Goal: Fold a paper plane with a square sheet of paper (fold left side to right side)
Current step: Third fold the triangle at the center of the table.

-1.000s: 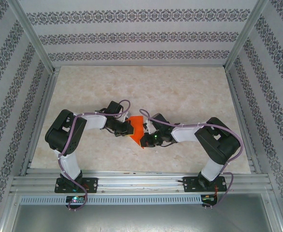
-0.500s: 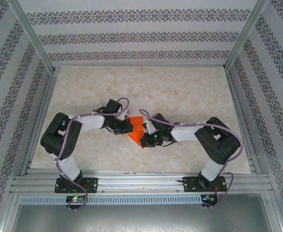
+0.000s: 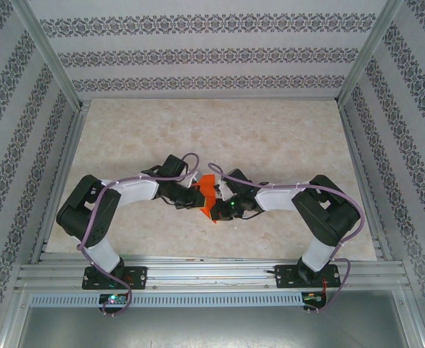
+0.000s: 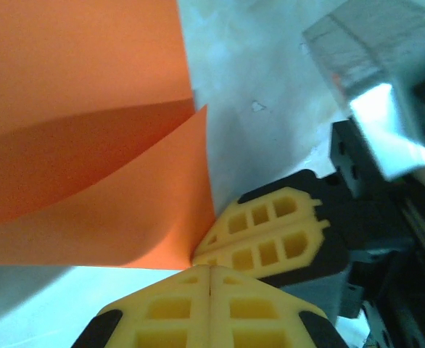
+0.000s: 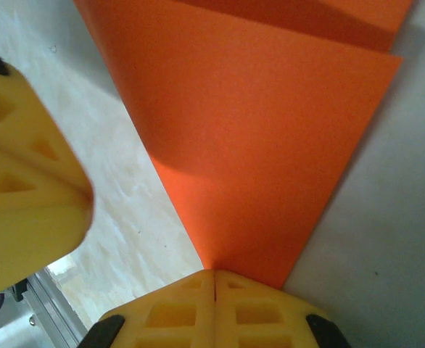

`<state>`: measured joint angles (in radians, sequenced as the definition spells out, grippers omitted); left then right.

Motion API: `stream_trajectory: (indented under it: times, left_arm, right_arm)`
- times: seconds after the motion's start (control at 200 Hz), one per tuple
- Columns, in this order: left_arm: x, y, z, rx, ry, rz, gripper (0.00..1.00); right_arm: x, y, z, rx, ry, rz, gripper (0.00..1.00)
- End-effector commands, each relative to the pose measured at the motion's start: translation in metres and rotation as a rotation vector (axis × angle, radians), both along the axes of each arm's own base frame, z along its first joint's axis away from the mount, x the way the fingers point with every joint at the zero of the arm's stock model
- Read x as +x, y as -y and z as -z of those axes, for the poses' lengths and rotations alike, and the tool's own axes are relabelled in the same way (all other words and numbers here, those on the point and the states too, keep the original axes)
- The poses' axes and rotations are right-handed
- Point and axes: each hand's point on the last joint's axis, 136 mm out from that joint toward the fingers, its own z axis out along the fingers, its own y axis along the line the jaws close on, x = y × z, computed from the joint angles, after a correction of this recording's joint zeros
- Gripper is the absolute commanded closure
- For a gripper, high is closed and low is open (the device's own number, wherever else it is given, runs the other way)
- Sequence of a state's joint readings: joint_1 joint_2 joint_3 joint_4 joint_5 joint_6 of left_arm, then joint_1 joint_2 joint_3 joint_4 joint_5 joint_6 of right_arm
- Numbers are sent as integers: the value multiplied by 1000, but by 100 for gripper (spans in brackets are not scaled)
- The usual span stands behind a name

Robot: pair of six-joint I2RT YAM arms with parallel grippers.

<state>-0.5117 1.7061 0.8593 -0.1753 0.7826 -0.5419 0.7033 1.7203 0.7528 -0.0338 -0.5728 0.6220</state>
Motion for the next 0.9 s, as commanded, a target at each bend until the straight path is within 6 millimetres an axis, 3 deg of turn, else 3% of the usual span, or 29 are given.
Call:
stream_trajectory:
  times: [0.0,0.365,0.894]
  left_arm:
    - [-1,5,5,7,1,49,96]
    - [6,3,30,62,17,70,97]
    - [14,-26,57,178,17,35,97]
  right_arm:
    - [-16,33,38,-194,-62,21,100]
    - [-18,40,40,-235,-68,16,100]
    - [-19,44,39,-268,-70,6,100]
